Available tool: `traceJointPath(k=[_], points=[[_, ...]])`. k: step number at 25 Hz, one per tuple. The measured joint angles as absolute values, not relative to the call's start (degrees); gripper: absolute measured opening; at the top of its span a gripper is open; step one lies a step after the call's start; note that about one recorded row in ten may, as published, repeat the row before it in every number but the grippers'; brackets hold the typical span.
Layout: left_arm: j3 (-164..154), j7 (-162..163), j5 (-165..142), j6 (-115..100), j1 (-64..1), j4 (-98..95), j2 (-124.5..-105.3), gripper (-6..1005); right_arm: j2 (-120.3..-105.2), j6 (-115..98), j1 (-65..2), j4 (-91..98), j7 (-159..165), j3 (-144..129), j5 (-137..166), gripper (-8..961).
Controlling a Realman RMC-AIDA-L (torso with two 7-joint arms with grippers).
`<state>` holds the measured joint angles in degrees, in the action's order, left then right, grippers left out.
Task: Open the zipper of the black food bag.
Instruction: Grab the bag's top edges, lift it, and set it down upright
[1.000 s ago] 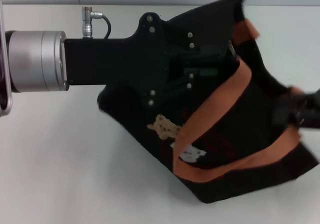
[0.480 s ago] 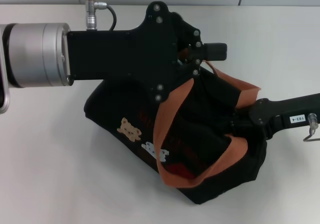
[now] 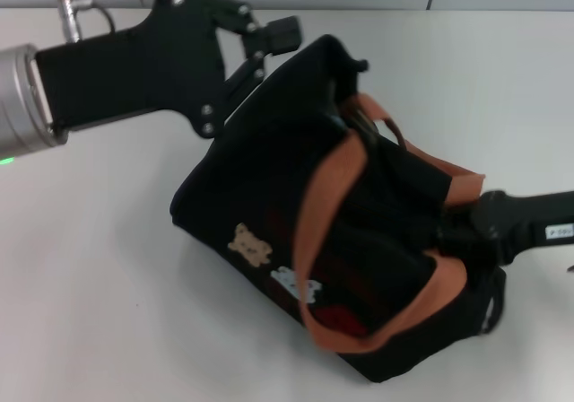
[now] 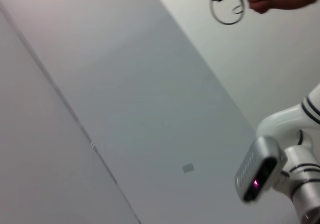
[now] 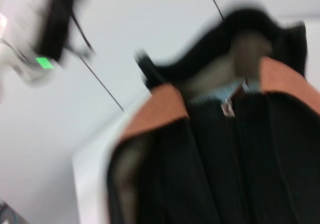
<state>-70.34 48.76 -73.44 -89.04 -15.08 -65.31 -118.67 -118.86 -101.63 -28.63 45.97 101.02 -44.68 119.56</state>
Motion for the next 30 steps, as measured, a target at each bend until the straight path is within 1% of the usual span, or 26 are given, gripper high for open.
traceJointPath(k=[1, 2, 4, 7, 8, 10, 13, 15, 16, 18, 20, 25, 27, 30], points=[[-69.85, 49.76, -73.51, -89.31, -15.16, -63.86, -118.61, 40, -118.65, -102.44, -28.4, 46.09, 100.79, -44.4, 117.85, 193], [-68.91, 52.2, -73.81, -89.67, -14.58, -61.72, -118.58, 43, -118.03, -103.74, -27.79, 46.55, 100.58, -44.02, 114.29, 204], [-68.58, 53.44, -73.98, -89.77, -13.95, -61.19, -118.55, 50, -117.74, -104.06, -27.49, 46.93, 100.58, -43.99, 113.07, 226], [-66.77, 55.48, -74.3, -90.68, -10.14, -61.4, -118.16, 59, -117.58, -105.09, -26.78, 48.06, 100.54, -42.2, 111.85, 258], [-66.77, 55.48, -74.3, -90.68, -10.14, -61.4, -118.16, 63, -117.58, -105.09, -26.78, 48.06, 100.54, -42.2, 111.85, 269], [-62.89, 55.77, -74.31, -92.97, -7.81, -61.37, -118.3, 69, -117.72, -106.92, -26.74, 48.15, 100.02, -39.36, 111.37, 290], [-57.12, 56.37, -74.52, -97.43, -5.96, -59.94, -118.35, 171, -117.58, -109.11, -26.65, 47.92, 99.18, -36.4, 108.94, 316], [-53.43, 56.9, -76.05, -100.34, -5.32, -57.83, -117.93, 240, -117.16, -109.91, -26.22, 47.77, 99.01, -35.71, 106.63, 333], [-52.52, 56.94, -77.04, -101.19, -5.28, -56.75, -117.72, 274, -116.87, -110.06, -25.97, 47.72, 99.0, -35.68, 105.62, 367], [-50.67, 56.73, -80.12, -102.76, -5.49, -53.35, -117.42, 509, -116.4, -110.14, -25.52, 47.69, 98.98, -35.62, 104.43, 436], [-50.09, 56.3, -82.44, -102.45, -5.87, -51.56, -117.44, 558, -116.29, -110.41, -25.45, 47.68, 98.98, -35.54, 104.33, 505], [-48.89, 53.9, -87.54, -100.09, -7.24, -47.27, -117.81, 680, -116.2, -110.82, -25.42, 47.85, 98.96, -35.25, 104.29, 505], [-48.05, 49.43, -92.16, -97.47, -10.78, -39.29, -117.76, 724, -116.19, -110.86, -25.4, 47.89, 98.96, -35.24, 104.28, 504], [-47.99, 48.46, -94.91, -95.68, -12.72, -36.07, -117.61, 784, -116.19, -110.93, -25.34, 47.9, 98.96, -35.24, 104.28, 504]])
